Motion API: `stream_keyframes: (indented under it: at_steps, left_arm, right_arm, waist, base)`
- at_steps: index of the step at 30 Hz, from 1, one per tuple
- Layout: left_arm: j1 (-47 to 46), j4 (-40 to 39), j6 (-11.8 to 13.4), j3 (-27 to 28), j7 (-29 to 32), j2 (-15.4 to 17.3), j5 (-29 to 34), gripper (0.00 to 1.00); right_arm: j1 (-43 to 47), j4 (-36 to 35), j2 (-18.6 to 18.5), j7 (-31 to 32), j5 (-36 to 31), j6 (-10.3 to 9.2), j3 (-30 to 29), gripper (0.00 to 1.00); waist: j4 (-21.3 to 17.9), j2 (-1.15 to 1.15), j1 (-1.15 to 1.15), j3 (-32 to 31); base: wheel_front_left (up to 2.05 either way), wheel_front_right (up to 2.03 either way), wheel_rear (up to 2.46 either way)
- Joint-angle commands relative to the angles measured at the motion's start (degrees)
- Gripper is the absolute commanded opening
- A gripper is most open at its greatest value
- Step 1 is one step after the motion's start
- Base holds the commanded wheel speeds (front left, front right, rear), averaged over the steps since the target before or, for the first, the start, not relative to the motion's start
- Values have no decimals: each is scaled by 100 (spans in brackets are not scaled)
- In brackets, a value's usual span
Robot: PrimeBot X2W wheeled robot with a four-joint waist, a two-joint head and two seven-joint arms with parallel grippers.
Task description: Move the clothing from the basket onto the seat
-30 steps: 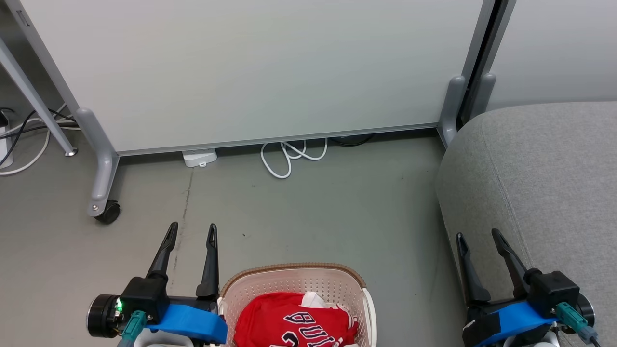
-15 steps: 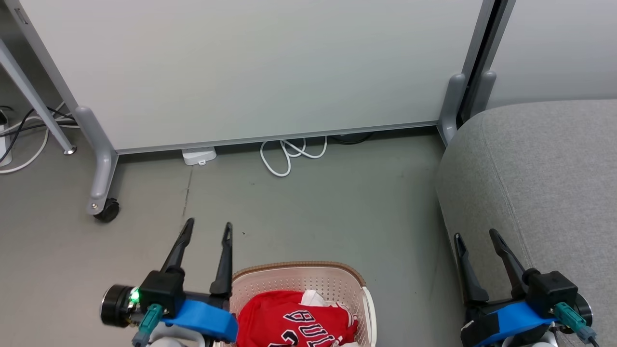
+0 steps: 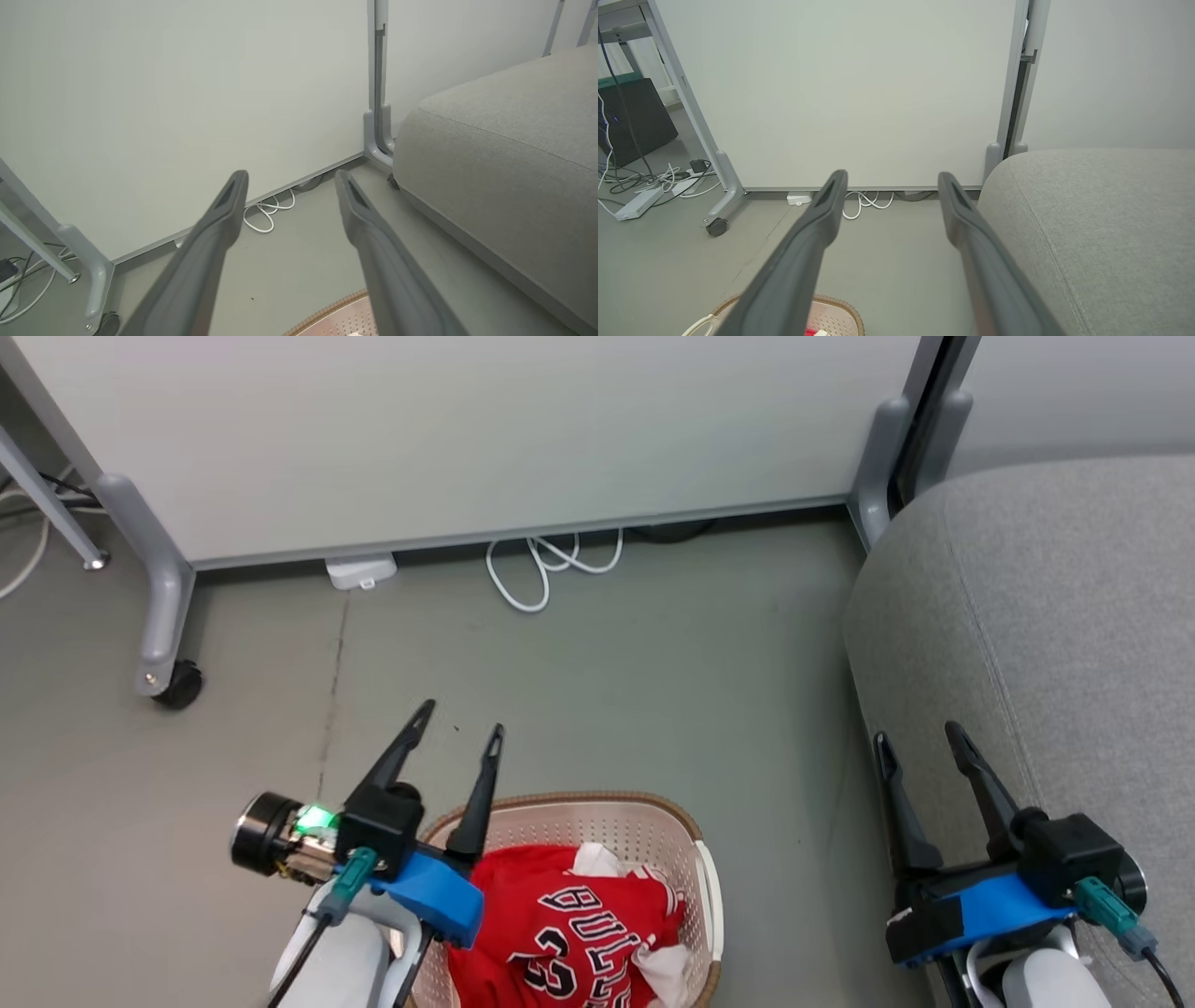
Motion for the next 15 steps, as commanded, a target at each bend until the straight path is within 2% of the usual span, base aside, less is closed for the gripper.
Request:
stream_keyframes:
  at_steps: [1,15]
  left_arm:
    - [-218,123,-48,-175,-28,74,16,100]
    - [-1506,1515,-31,-2044,-23,567,-443,100]
  right_arm:
    - [-131,-44,-27,-21,-57,13,7,100]
    - [-815,-316,-24,-21,-171,13,54,100]
  waist:
    - [-85,0,0,220]
    - [-451,0,0,1527]
  base:
    - [0,0,0]
    - [0,0,0]
